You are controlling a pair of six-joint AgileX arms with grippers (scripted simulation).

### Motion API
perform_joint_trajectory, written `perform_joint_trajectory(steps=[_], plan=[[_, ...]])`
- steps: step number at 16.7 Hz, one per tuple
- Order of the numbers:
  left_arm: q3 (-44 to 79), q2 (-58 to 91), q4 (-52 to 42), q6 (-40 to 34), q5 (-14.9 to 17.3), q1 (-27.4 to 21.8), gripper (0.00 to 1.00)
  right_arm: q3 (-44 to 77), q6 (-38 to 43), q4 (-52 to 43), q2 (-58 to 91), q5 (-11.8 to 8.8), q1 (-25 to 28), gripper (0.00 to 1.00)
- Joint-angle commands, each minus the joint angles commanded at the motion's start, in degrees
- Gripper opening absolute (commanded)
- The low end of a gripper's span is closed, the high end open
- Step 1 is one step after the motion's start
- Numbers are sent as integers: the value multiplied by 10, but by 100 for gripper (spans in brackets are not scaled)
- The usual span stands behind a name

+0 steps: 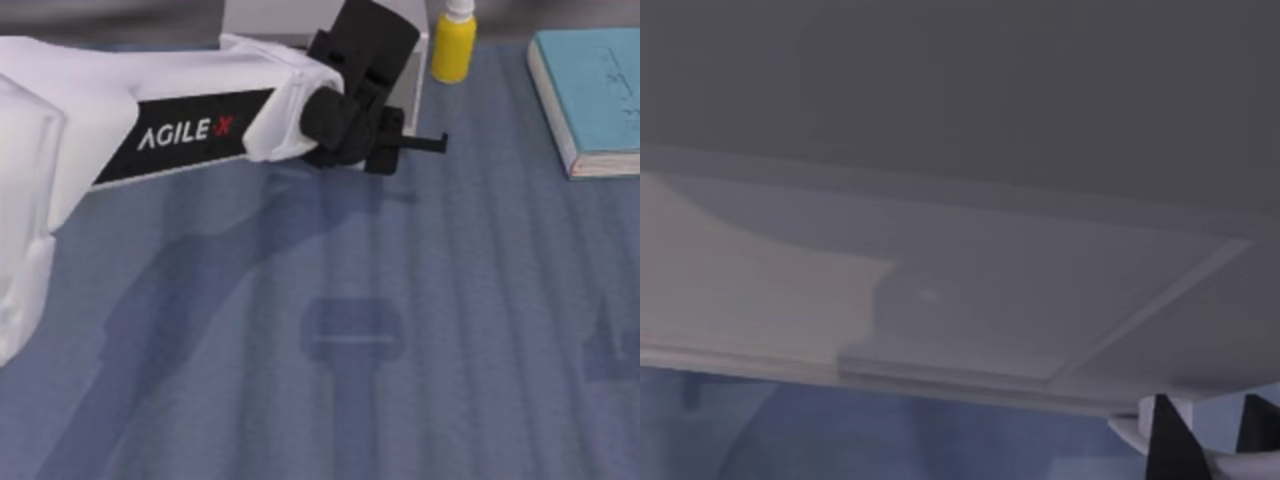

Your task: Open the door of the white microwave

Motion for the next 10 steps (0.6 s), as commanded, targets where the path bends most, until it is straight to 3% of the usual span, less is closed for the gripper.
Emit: perform_joint_trajectory(steps=[10], plan=[[-45,-28,25,37,29,8,0,0,0,0,0,0,0,100]])
